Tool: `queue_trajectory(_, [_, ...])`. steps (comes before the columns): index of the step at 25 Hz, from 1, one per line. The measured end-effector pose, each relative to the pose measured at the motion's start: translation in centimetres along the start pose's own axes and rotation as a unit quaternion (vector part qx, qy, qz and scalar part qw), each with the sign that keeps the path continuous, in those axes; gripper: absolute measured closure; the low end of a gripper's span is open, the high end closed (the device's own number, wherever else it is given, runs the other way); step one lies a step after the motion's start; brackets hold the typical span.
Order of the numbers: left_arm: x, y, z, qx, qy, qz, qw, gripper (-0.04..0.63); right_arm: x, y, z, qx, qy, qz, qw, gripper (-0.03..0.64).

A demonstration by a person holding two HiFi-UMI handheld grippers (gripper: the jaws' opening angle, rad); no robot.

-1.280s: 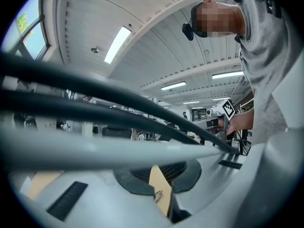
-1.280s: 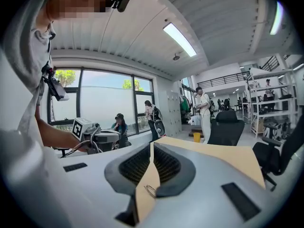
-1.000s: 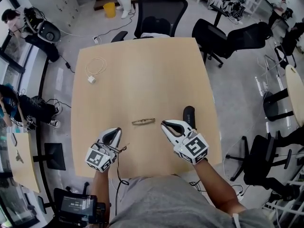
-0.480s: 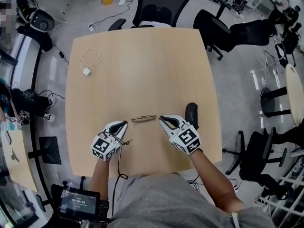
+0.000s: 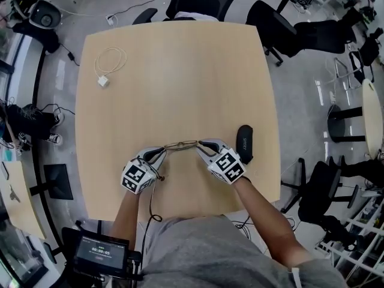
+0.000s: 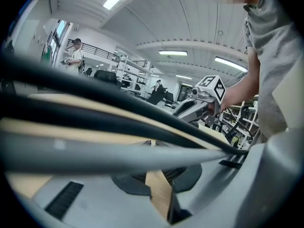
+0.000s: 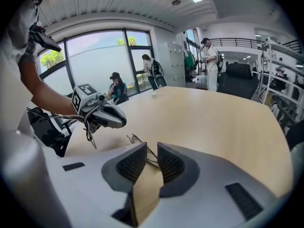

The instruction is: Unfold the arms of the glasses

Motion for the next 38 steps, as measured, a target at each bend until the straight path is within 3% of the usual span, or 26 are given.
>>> queue_trajectory(9, [1.5,1.1,-2.3,0.019,0.038,-0.005,0.9991,0.554,3.5,-0.4,-3.3,-0.02,0.071,0.013,0.997,0.56])
queue_trajectory(18, [2.6,0.4,-2.8,0.048,0.066,-0.012,0.9966,0.553,4.3,-0.5,-3.7,-0.057,0.105,0.007,0.993,0.561])
queue_trajectory(25, [3.2,0.1,-3.2,0.067,0.089,-0.007,0.9937,0.554,4.5,-0.4,-4.0,-0.06,0.112,-0.005,0.992,0.561])
queue_trajectory(38, [3.8,0.0,-4.2,0.046,0.125,0.024,0.9908,0.563,4.4,-0.5,-4.2,-0.055,0.111,-0.023,0.992,0.566])
Point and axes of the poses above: the fingertips, and each gripper's own axes: x forward along the fingers, y to its left, z out of its top, the point moved 4 cm from there along -x, backward along the fingers, and after that the axes turned 12 degrees about -x, right-handed, at the moved point
